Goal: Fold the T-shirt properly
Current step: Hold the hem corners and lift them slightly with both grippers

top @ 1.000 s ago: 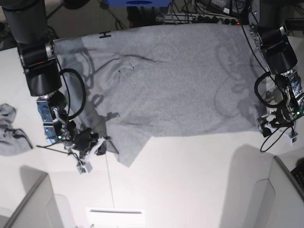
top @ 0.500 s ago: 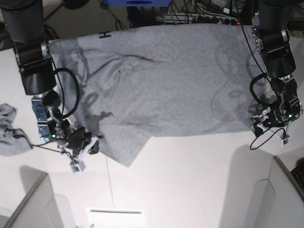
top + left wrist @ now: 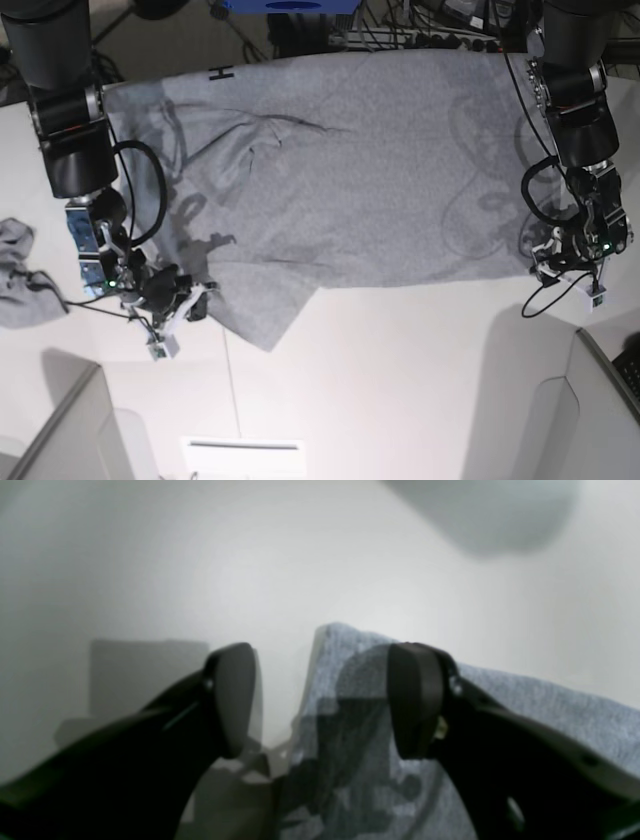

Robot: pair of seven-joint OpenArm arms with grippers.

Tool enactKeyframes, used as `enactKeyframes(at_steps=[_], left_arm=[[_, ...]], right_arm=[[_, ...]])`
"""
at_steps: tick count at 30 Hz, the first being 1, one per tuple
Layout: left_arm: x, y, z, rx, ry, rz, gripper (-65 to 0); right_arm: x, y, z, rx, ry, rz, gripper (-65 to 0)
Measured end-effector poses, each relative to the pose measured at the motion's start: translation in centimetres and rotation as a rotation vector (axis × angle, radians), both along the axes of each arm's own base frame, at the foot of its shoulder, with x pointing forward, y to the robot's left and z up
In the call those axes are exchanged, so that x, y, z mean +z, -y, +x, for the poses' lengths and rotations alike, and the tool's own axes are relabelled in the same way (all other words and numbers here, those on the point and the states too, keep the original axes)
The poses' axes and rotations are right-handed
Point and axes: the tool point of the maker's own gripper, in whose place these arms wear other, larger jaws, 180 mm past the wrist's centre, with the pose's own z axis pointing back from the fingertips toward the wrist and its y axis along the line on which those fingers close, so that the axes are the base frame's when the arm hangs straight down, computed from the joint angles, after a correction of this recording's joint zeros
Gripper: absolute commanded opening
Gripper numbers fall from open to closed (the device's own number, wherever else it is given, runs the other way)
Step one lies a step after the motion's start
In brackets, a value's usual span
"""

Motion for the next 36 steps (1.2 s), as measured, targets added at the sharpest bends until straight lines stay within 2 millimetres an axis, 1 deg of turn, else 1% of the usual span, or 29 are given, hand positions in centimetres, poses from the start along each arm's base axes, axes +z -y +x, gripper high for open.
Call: enactKeyframes(at_steps=[4,5,6,8,10,12,13,20,23,26,30,33,36], left_arm=[[-0.1,0.1,0.0,0.000,0.001,-0.002,-26.5],[-0.1,0.3,0.1,-0.001,0.004,-0.003,-27.2],[-0.1,0.3,0.1,-0.002,0.005,-0.004,-29.9],[-0.4,0.3,0.2,0.006,0.006,-0.010,-39.0],[-0.7,0.1,0.3,0.012,0.005,-0.022,-49.5],[-0.8,0.5,0.5,-0.009,0.006,-0.046,-61.2],[-0.8,0.7,0.6,-0.028,0.009,-0.051,-65.0],[-0.7,0.8,0.7,-0.029,0.012,-0.052,-65.0],[-0.1,1.4,0.5,-0.064,0.003,-0.030,-65.0],[0.7,2.1,0.2,-0.100,0.023,0.002,-65.0],[2.2,2.0,0.7,-0.118,0.054,0.034,-65.0],[3.6,2.3,0.9,-0.135,0.047,0.042,-65.0],[5.5,2.7,1.3,-0.160,0.079,0.073,-65.0]], right_arm=[[0.0,0.0,0.0,0.000,0.000,0.000,-65.0],[0.0,0.0,0.0,0.000,0.000,0.000,-65.0],[0.0,0.0,0.0,0.000,0.000,0.000,-65.0],[0.0,0.0,0.0,0.000,0.000,0.000,-65.0],[0.0,0.0,0.0,0.000,0.000,0.000,-65.0],[0.0,0.0,0.0,0.000,0.000,0.000,-65.0],[0.0,0.0,0.0,0.000,0.000,0.000,-65.0],[0.0,0.0,0.0,0.000,0.000,0.000,-65.0],[0.1,0.1,0.1,-0.005,0.005,0.004,-65.0],[0.8,0.8,0.7,-0.050,0.023,0.036,-65.0],[1.4,2.2,1.1,-0.092,0.039,0.050,-65.0],[1.1,2.1,0.8,-0.092,0.031,0.050,-65.0],[0.9,2.1,0.7,-0.091,0.026,0.050,-65.0]])
